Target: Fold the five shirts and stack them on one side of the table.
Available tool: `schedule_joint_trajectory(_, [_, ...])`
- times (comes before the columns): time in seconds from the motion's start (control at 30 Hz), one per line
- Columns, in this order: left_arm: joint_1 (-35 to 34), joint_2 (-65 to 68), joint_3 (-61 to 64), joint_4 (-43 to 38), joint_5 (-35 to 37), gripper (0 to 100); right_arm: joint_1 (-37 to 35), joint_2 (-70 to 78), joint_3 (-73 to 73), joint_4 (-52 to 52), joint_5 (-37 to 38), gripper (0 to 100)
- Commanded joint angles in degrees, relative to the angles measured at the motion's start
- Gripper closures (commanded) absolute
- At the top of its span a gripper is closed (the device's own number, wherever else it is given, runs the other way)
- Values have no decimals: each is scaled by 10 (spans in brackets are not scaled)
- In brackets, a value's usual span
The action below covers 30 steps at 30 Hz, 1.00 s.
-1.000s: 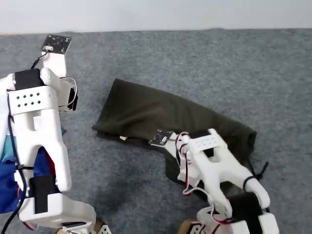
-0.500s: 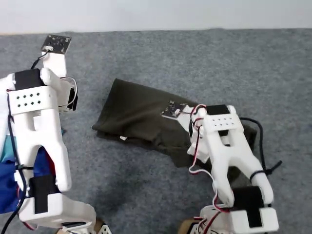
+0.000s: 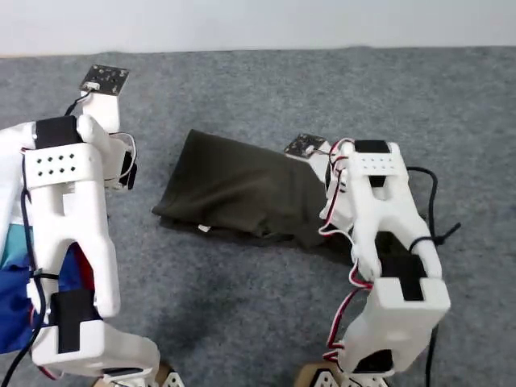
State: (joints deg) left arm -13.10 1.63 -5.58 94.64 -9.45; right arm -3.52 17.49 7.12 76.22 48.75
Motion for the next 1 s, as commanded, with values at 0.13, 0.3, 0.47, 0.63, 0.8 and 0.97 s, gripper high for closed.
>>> schedule_joint_trajectory(0.13, [6, -26, -2, -16, 4, 932, 4, 29, -77, 1, -77, 838])
schedule_joint_trajectory(0.3, [6, -26, -2, -16, 4, 932, 3, 44, -108, -7, -83, 824])
schedule_joint_trajectory(0.47, [7, -26, -2, -16, 4, 932, 3, 46, -136, -1, -84, 824])
schedule_joint_trajectory(0.63, [7, -26, -2, -16, 3, 932, 1, 33, -182, 54, -84, 825])
schedule_joint_trajectory(0.8, [7, -26, -2, -18, 3, 932, -1, -1, -229, 176, -84, 835])
schedule_joint_trajectory(0.97, [13, -26, -1, -25, 4, 932, -1, -18, -229, 264, -85, 988])
